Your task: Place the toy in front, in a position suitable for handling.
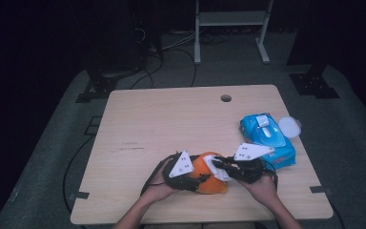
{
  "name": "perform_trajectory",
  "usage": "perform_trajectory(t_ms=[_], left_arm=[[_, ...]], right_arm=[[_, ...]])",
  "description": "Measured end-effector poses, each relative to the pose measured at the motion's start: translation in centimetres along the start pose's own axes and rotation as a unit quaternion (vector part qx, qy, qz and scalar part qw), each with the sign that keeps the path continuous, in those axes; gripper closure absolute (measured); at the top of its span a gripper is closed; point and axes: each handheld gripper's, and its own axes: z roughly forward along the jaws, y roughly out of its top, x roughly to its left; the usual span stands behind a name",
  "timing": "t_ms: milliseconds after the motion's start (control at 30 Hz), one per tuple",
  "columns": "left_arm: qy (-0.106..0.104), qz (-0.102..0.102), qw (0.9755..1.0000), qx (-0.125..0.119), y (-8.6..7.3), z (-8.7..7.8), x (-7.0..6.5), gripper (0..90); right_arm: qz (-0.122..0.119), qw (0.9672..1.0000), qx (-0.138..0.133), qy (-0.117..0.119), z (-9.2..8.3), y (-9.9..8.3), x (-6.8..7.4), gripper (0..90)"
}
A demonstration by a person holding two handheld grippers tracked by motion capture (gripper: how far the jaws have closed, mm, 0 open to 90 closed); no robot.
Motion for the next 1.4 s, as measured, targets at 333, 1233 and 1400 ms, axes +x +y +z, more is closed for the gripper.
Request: perform_trajectory(t_ms=[333,1233,1400], left_arm=[[-0.091,-0.114,0.9893,-0.004,-1.1,-1.1,2.7,15.2],[-0.066,-0.047,0.9966,0.014,0.1,-0.3,1.1,17.2],[-0.066,-0.082,0.9942,0.02,-0.3,-0.1,1.8,21.4]], right_arm=[[0.009,0.9992,0.024,-0.031,-0.7,-1.8,-1.4,82.0],[-0.033,0.9993,0.014,0.0,0.1,0.3,1.6,81.9],[-0.019,0.9996,0.018,-0.013,-0.2,-0.1,0.7,81.9]])
